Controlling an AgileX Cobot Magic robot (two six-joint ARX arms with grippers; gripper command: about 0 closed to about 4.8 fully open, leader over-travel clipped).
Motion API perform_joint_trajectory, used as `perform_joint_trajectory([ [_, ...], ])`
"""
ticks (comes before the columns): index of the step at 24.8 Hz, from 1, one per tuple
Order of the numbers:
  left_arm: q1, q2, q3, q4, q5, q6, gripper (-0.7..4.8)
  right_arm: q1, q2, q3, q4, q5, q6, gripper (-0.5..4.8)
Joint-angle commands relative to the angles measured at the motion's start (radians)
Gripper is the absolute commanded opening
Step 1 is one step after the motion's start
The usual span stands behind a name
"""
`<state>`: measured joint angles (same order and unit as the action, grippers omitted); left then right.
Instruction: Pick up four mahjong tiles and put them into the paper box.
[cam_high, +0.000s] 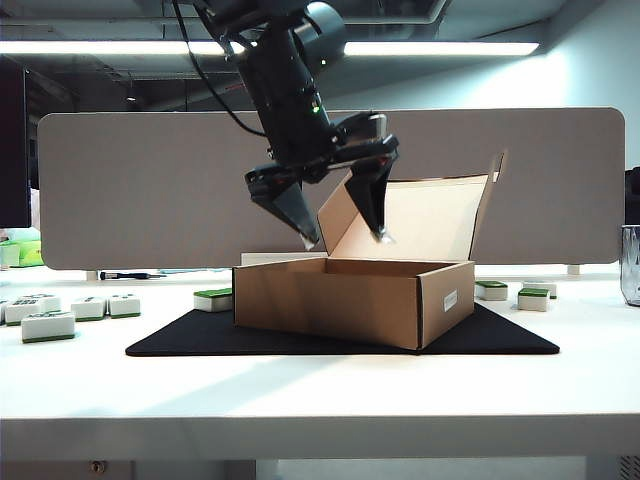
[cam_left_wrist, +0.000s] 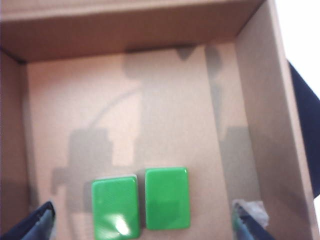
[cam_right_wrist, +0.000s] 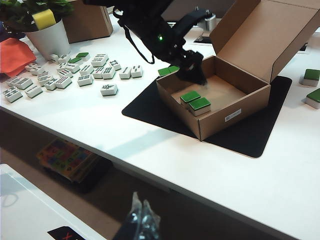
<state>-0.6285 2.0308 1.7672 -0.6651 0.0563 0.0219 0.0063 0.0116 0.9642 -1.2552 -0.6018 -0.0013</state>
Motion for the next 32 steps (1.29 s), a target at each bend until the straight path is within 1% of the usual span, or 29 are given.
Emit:
perform_joint_trajectory([
  [1, 0.016, -0.03, 0.001, 0.042, -0.081, -0.003, 4.58, 0.001, -0.012, 0.002, 0.009, -0.001, 0.0, -0.01],
  [2, 0.032, -0.035, 0.001, 0.047, -0.134, -0.003, 4.58, 0.001, -0.012, 0.002, 0.009, 0.0, 0.0, -0.01],
  [4, 0.072, -0.036, 0.001, 0.031, -0.169, -0.005, 4.58, 0.001, -0.012, 0.002, 0.008, -0.001, 0.0, -0.01],
  [7, 0.117, -0.036, 0.001, 0.013, -0.168, -0.048, 4.58, 0.001, -0.012, 0.002, -0.001, -0.001, 0.0, -0.01],
  [8, 0.146, -0.036, 0.001, 0.011, -0.166, -0.087, 4.58, 0.001, -0.012, 0.002, -0.006, -0.001, 0.0, -0.01],
  [11, 0.179, -0.036, 0.001, 0.023, -0.164, -0.175, 4.58, 0.001, -0.012, 0.002, -0.006, 0.0, 0.0, -0.01],
  [15, 0.208, -0.031, 0.0, 0.066, -0.166, -0.243, 4.53, 0.001, -0.012, 0.002, -0.005, 0.0, 0.0, -0.01],
  [16, 0.215, -0.028, -0.001, 0.077, -0.169, -0.291, 4.53, 0.001, -0.012, 0.002, -0.005, 0.0, 0.0, -0.01],
  [17, 0.216, -0.018, -0.001, 0.086, -0.173, -0.39, 4.53, 0.001, -0.012, 0.002, -0.005, 0.0, 0.0, -0.01],
  [19, 0.215, -0.005, -0.001, 0.087, -0.174, -0.497, 4.52, 0.001, -0.012, 0.002, -0.005, 0.0, 0.0, -0.01],
  [20, 0.214, 0.009, -0.001, 0.084, -0.176, -0.579, 4.52, 0.001, -0.012, 0.002, -0.005, 0.0, 0.0, -0.01],
  [21, 0.212, 0.018, -0.001, 0.082, -0.176, -0.628, 4.51, 0.001, -0.012, 0.002, -0.005, 0.0, 0.0, -0.01],
  [22, 0.208, 0.034, -0.001, 0.076, -0.176, -0.715, 4.5, 0.001, -0.012, 0.002, -0.005, 0.0, 0.0, -0.01],
  [23, 0.208, 0.04, -0.001, 0.073, -0.177, -0.744, 4.45, 0.001, -0.012, 0.002, -0.005, 0.0, 0.0, -0.01],
  [24, 0.206, 0.052, -0.001, 0.063, -0.198, -0.785, 4.29, 0.001, -0.012, 0.002, -0.005, 0.0, 0.0, -0.01],
  [25, 0.206, 0.063, -0.001, 0.031, -0.237, -0.809, 4.29, 0.001, -0.012, 0.002, -0.005, 0.0, 0.0, -0.01],
  [28, 0.206, 0.077, -0.001, -0.019, -0.301, -0.824, 4.29, 0.001, -0.012, 0.002, -0.002, 0.0, 0.0, -0.01],
  [30, 0.205, 0.089, -0.001, -0.027, -0.328, -0.826, 4.3, 0.001, -0.012, 0.002, 0.004, 0.0, 0.0, -0.01],
  [32, 0.203, 0.093, -0.001, -0.012, -0.335, -0.849, 4.31, 0.001, -0.012, 0.002, 0.004, 0.0, 0.0, -0.01],
])
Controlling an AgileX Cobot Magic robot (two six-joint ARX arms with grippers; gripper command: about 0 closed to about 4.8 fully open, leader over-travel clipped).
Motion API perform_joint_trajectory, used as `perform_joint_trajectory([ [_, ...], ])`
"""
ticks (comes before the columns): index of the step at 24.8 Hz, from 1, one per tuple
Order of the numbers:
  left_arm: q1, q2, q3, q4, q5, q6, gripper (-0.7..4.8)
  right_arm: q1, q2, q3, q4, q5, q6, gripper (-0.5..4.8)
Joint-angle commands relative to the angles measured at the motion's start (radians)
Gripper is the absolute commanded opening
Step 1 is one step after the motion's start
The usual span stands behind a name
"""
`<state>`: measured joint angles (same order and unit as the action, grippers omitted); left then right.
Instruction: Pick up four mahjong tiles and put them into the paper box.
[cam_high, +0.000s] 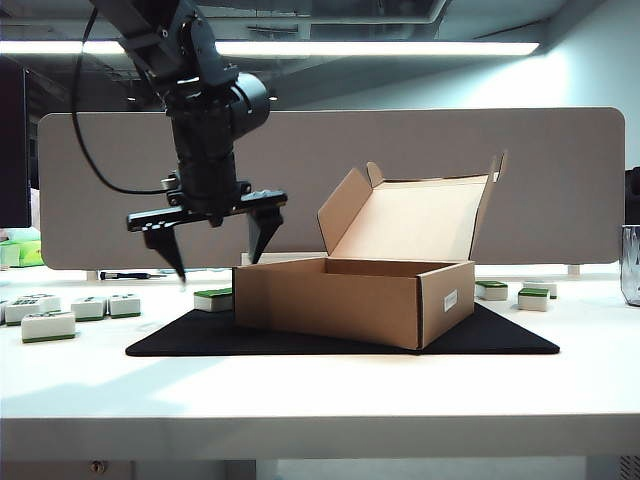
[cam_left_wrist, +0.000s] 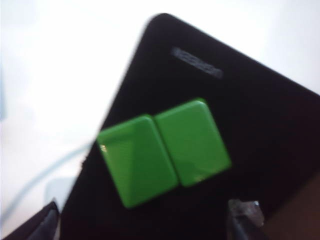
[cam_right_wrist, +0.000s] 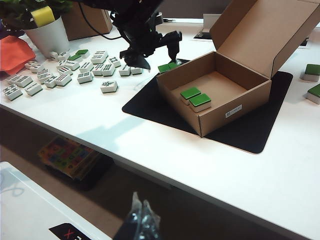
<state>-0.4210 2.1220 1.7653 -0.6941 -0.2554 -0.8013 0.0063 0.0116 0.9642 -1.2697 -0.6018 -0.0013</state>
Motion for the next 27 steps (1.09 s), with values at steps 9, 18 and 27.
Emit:
perform_joint_trajectory([
  [9, -0.024, 0.023, 0.001, 0.131, -0.113, -0.019, 4.31, 0.001, -0.012, 0.002, 0.018, 0.008, 0.0, -0.01],
  [18, -0.024, 0.045, 0.001, 0.203, -0.146, 0.331, 4.31, 0.001, -0.012, 0.002, 0.017, 0.008, 0.0, -0.01],
  [27, -0.02, 0.079, 0.001, 0.21, -0.095, 0.618, 4.31, 0.001, -0.012, 0.002, 0.017, 0.008, 0.0, -0.01],
])
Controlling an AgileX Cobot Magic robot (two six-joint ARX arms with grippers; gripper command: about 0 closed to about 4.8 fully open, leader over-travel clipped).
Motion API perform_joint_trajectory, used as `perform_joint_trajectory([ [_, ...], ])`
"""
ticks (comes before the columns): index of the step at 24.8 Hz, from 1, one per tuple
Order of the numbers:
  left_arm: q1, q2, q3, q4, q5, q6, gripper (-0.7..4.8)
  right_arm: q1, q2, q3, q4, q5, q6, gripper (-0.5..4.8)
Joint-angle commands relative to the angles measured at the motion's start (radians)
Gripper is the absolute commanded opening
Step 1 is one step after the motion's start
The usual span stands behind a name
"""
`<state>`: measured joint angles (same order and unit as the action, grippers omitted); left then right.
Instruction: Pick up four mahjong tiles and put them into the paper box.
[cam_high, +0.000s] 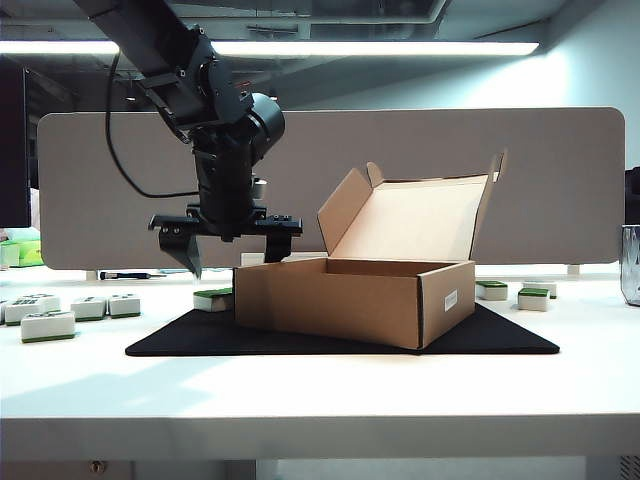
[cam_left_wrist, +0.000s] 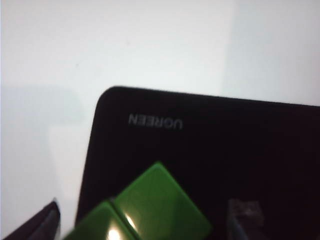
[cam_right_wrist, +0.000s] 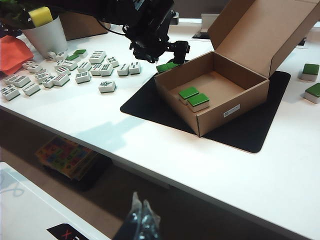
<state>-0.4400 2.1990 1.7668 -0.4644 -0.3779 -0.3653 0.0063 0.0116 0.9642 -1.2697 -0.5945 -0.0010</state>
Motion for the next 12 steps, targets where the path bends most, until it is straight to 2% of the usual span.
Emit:
perform_joint_trajectory([
  [1, -0.001, 0.002, 0.0, -0.013, 0.027, 0.228, 4.31, 0.001, -0.012, 0.002, 0.017, 0.001, 0.0, -0.01],
  [3, -0.001, 0.001, 0.001, -0.002, 0.059, 0.284, 4.31, 0.001, -0.012, 0.002, 0.017, 0.001, 0.0, -0.01],
  [6, 0.012, 0.002, 0.0, -0.002, 0.153, 0.29, 4.31, 0.001, -0.012, 0.002, 0.017, 0.001, 0.0, -0.01],
  [12, 0.044, -0.029, 0.002, -0.061, 0.155, 0.332, 4.31, 0.001, -0.012, 0.002, 0.017, 0.001, 0.0, -0.01],
])
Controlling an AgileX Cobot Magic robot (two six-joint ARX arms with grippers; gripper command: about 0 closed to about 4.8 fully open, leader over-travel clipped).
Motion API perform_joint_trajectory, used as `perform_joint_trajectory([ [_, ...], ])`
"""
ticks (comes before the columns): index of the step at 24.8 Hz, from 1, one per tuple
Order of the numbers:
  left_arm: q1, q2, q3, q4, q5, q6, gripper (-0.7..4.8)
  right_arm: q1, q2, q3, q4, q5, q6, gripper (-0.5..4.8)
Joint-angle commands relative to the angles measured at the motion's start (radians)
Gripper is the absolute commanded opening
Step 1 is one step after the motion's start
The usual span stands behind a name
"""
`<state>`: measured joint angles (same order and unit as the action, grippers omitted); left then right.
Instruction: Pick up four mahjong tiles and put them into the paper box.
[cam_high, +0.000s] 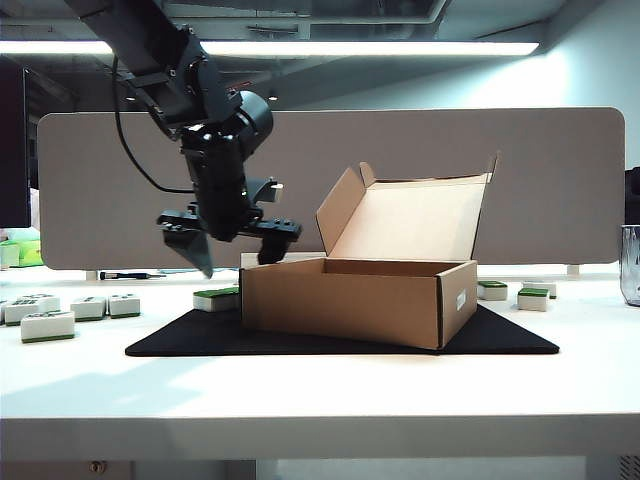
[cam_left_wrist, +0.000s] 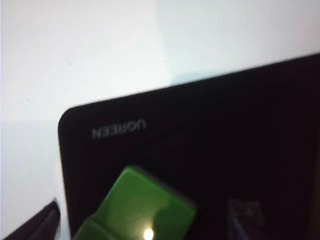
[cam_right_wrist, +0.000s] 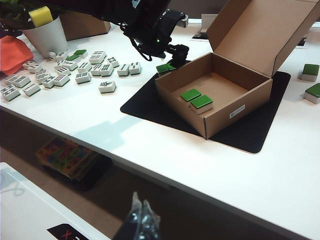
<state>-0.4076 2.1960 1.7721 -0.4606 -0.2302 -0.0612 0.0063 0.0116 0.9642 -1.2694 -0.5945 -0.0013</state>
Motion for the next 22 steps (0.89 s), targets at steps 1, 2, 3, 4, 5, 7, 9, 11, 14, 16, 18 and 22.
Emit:
perform_joint_trajectory([
  [1, 0.018, -0.035, -0.004, -0.068, 0.014, 0.027, 4.31, 0.001, -0.012, 0.002, 0.016, 0.001, 0.0, -0.01],
  [2, 0.02, -0.055, -0.004, -0.076, 0.012, 0.034, 4.31, 0.001, -0.012, 0.002, 0.017, 0.001, 0.0, -0.01],
  [3, 0.034, -0.067, -0.004, -0.077, 0.024, 0.051, 4.31, 0.001, -0.012, 0.002, 0.017, 0.002, 0.0, -0.01],
  [4, 0.04, -0.08, -0.004, -0.08, 0.045, 0.098, 4.31, 0.001, -0.012, 0.002, 0.017, 0.002, 0.0, -0.01],
  [5, 0.047, -0.088, -0.004, -0.085, 0.064, 0.135, 4.31, 0.001, -0.012, 0.002, 0.017, 0.002, 0.0, -0.01],
  [7, 0.061, -0.092, -0.004, -0.12, 0.124, 0.257, 4.3, 0.001, -0.012, 0.002, 0.016, 0.001, 0.001, -0.01],
  [9, 0.074, -0.089, -0.005, -0.173, 0.174, 0.345, 4.29, 0.001, -0.012, 0.002, 0.016, 0.001, 0.001, -0.01],
  [11, 0.08, -0.087, -0.005, -0.19, 0.229, 0.391, 4.25, 0.001, -0.012, 0.002, 0.016, 0.001, 0.001, -0.01],
  [14, 0.091, -0.083, -0.005, -0.187, 0.26, 0.406, 4.16, 0.001, -0.012, 0.002, 0.016, 0.001, 0.001, -0.01],
  [16, 0.098, -0.076, -0.005, -0.189, 0.257, 0.406, 3.54, 0.0, -0.012, 0.002, 0.016, 0.0, 0.001, -0.01],
  [18, 0.106, -0.067, -0.006, -0.186, 0.258, 0.405, 3.4, 0.001, -0.012, 0.002, 0.012, -0.003, 0.001, -0.01],
  [22, 0.12, -0.051, -0.006, -0.187, 0.277, 0.402, 3.41, 0.001, -0.012, 0.002, 0.009, -0.004, 0.001, -0.01],
])
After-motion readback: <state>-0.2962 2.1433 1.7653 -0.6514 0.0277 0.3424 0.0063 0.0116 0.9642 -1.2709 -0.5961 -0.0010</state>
